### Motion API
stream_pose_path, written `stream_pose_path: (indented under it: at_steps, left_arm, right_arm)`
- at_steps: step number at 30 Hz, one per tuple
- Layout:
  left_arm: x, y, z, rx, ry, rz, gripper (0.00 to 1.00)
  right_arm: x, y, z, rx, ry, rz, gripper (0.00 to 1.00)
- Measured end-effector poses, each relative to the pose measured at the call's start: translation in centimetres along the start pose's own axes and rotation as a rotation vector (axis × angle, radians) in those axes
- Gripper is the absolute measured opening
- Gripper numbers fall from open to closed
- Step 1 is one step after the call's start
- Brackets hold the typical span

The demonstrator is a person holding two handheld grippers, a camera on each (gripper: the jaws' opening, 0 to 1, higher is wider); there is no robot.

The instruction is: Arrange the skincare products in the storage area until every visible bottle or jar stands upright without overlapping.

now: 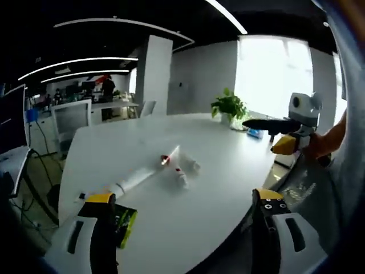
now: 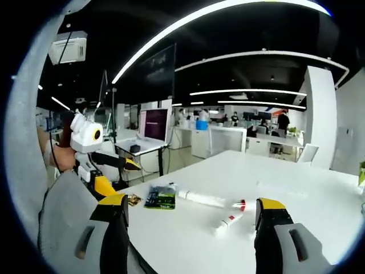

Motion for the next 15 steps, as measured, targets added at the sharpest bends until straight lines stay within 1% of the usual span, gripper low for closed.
stream_pose_path:
  at_steps: [3, 5, 7, 8, 11, 15]
  left_arm:
    - [0.5, -1.4, -1.1, 0.003, 0.0, -0.012, 0.97]
    - [1.0, -2.2, -2.2, 0.015, 0.013, -0.013, 0.98]
    - [1.4, -2.8, -3.1, 0.037, 0.017, -0.015, 0.98]
    - [1.8, -3.3, -3.7, 0.067, 0.013, -0.014, 0.98]
    - [2.7, -4.3, -5.1, 0.122, 0.005, -0.011, 0.98]
    - [4.0, -5.6, -6.8, 0.14, 0.002, 0.003, 0.97]
  right_arm:
    - [0.0, 0.0, 0.0, -0.004, 0.0, -0.001, 0.91]
    - [0.0, -0.1, 0.0, -0.007, 0.004, -0.003, 0.91]
    - [-0.1, 0.0, 0.0, -0.009, 0.008, 0.0, 0.91]
    - [-0.2, 0.0, 0.0, -0.007, 0.01, 0.003, 0.91]
    - [-0.3, 0.2, -0.1, -0.006, 0.018, 0.014, 0.9]
    - [-0.4, 0.3, -0.1, -0.005, 0.022, 0.022, 0.9]
Point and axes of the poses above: the point that each gripper's makers call its tool centre point, and the gripper's own axes: x roughly forward along the fingers, y roughly to its right, z roughly out of its underside, the point moved 9 cm from there along -x, roughly backward along the fingers, and after that the axes turned 6 degrees about -y, right-handed, at the moved point
